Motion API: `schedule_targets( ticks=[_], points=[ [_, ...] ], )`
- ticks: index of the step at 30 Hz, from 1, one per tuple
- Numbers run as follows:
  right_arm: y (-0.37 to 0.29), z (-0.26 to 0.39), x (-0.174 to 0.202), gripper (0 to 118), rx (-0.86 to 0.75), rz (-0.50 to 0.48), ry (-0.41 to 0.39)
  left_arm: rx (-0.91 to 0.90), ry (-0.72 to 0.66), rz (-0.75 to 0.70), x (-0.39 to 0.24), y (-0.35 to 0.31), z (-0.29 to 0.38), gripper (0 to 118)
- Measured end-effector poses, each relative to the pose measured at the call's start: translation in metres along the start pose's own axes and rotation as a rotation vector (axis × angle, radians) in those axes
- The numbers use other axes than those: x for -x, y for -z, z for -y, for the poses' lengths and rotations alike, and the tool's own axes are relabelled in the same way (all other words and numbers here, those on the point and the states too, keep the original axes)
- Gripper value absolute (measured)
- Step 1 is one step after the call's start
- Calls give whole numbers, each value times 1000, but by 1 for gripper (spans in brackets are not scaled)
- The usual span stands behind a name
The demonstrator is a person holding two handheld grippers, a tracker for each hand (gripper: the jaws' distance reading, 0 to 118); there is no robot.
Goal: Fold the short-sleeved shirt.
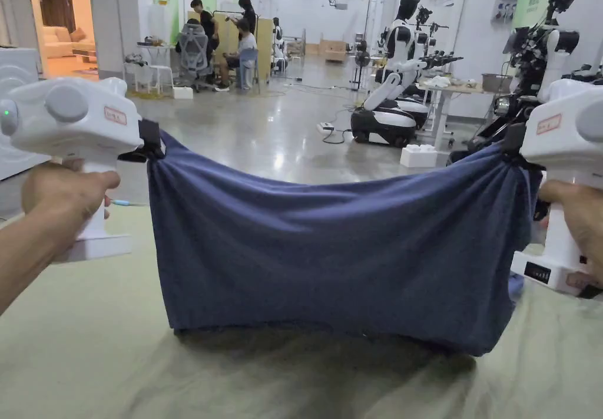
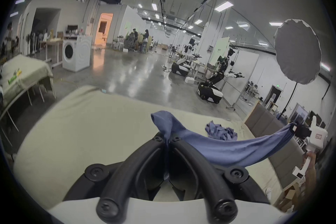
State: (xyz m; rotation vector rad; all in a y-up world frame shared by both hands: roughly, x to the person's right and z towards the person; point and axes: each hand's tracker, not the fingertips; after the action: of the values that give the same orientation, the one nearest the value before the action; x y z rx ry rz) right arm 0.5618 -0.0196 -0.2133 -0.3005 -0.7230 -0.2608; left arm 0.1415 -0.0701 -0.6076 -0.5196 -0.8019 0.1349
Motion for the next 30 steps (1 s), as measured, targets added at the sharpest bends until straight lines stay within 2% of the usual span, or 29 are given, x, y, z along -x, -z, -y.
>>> schedule_targets(
  ticks=[1,3,7,11,17,20,23,30],
  points=[
    [-9,21,0,5,25,-33,7,19,13,-8,3,-4,20,1],
    [-26,60,-5,5,37,-31,10,47,13,5,8,-13,59,1],
    [-74,149,-10,5,70,-59,-38,69,-7,80,11,-57,141,1],
    [-132,232,-22,5,110,-131,2,107,36,96,12,-113,213,1],
    [-200,344,-51,5,151,-145,14,172,-8,93,39,-189,312,1],
    [-230,369,-63,5,180,-143,24,181,-76,101,57,-219,337,1],
    [-255,382,-73,5,193,-146,73,187,-86,83,70,-240,351,1],
    [-254,422,-87,5,335,-113,75,291,-17,40,83,-248,393,1]
  ],
)
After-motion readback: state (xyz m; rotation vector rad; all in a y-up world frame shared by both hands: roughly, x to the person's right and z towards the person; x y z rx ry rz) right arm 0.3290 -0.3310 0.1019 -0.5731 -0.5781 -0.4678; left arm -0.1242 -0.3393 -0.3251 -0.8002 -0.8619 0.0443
